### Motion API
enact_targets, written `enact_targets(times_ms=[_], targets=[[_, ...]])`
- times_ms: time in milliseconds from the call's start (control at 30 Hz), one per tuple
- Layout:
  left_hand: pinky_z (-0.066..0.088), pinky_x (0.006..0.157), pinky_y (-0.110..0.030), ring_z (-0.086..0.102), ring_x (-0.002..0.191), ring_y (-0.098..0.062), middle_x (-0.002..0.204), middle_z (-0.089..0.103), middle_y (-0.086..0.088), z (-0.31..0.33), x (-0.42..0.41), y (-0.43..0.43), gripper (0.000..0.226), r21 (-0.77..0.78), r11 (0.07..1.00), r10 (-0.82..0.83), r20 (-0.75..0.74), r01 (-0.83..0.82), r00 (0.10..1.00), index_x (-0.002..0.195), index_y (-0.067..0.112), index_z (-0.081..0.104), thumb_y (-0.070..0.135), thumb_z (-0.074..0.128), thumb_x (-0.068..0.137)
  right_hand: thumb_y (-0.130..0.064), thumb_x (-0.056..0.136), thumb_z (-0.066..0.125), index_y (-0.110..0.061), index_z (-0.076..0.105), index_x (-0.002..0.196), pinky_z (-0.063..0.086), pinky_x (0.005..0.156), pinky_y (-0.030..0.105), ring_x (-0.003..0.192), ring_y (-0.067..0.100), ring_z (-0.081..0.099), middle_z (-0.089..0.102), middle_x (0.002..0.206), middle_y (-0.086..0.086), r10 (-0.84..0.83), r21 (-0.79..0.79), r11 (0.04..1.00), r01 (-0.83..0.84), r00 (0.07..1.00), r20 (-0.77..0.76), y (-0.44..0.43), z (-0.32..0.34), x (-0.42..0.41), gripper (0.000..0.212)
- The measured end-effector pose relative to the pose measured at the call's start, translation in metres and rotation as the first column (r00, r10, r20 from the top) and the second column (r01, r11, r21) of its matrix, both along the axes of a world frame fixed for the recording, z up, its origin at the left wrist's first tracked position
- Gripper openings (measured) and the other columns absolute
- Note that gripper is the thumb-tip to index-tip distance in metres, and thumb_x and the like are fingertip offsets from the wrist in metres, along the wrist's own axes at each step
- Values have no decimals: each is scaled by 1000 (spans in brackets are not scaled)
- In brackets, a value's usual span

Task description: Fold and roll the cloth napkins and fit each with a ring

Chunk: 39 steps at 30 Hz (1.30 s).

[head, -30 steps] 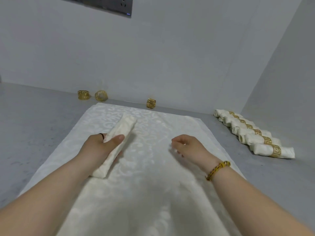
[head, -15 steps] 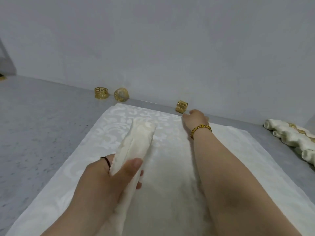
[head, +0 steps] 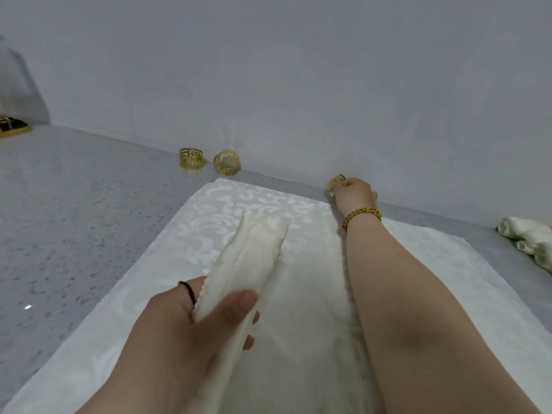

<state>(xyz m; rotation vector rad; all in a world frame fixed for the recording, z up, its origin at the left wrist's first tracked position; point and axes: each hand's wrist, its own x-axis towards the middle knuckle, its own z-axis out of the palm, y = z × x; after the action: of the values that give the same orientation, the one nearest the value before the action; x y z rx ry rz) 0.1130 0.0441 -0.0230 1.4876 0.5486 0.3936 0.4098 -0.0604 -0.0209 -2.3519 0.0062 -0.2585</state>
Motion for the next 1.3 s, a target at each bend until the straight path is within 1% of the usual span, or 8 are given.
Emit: enact_targets(times_ms=[133, 333, 533, 800, 900, 967, 1100, 1300], targets=[[35, 32, -8, 53, 32, 0, 46, 64, 7, 1, -4, -2, 15, -8, 999, -43, 23, 43, 999, 73, 9, 65, 23, 65, 77, -8, 85, 49, -13, 42, 62, 32, 50, 19, 59, 16, 37, 40, 67, 4, 120, 240, 960, -143, 987, 108, -10, 17, -35, 25], [40, 37, -10, 60, 42, -2, 52, 67, 7, 3, -11, -2, 17, 18, 994, -107, 64, 106, 992, 74, 9, 64, 24, 64, 81, -6, 82, 61, -16, 42, 52, 25, 40, 12, 40, 1, 37, 40, 51, -5, 353, 169, 916, -365, 931, 94, -41, 33, -156, 37], [43, 48, -19, 57, 49, -9, 57, 63, 4, 9, -24, -10, 15, 161, 971, -188, 56, 177, 981, 72, 15, 63, 27, 68, 80, -5, 76, 67, -20, 50, 61, 36, 64, 17, 81, 15, 52, 54, 93, 1, 366, 119, 924, -363, 930, -7, -87, 28, -271, 27], [33, 38, -6, 52, 39, 2, 41, 54, 9, 17, -42, -21, 27, 360, 905, -272, 82, 227, 959, 56, 16, 55, 23, 71, 76, -18, 79, 64, -23, 48, 119, 33, 81, 16, 107, 12, 44, 44, 88, -19, 306, 38, 952, -304, 950, -57, -96, 6, -307, 43], [34, 44, -11, 49, 45, -6, 55, 54, 1, 19, -45, -25, 24, 442, 857, -321, 53, 267, 945, 64, 4, 61, 22, 72, 75, -18, 80, 63, -23, 50, 119, 31, 72, 13, 100, 8, 44, 44, 89, -20, 311, -22, 950, -311, 950, 9, -96, 6, -306, 42], [36, 44, -8, 53, 47, -1, 51, 58, 8, 19, -46, -25, 14, 455, 834, -368, 40, 311, 929, 66, 11, 64, 19, 72, 75, -15, 80, 64, -22, 53, 111, 38, 63, 9, 80, 3, 49, 50, 90, -14, 279, 149, 948, -280, 960, 30, -99, 8, -305, 34], [38, 43, -4, 55, 49, 8, 51, 60, 24, 20, -46, -26, 17, 418, 834, -411, 35, 360, 911, 66, 27, 63, 16, 72, 75, -7, 84, 58, -10, 57, 103, 49, 71, 19, 78, 9, 59, 63, 95, 4, 300, 742, 641, -196, 954, -7, -116, 18, -299, 20], [36, 39, -8, 52, 39, 1, 44, 57, 12, 20, -47, -28, 28, 374, 860, -388, 35, 348, 921, 51, 29, 65, 15, 74, 73, -6, 83, 59, -3, 55, 113, 53, 77, 22, 91, 16, 63, 66, 107, 11, 466, 857, 414, -306, 880, 89, -113, 20, -303, 30]])
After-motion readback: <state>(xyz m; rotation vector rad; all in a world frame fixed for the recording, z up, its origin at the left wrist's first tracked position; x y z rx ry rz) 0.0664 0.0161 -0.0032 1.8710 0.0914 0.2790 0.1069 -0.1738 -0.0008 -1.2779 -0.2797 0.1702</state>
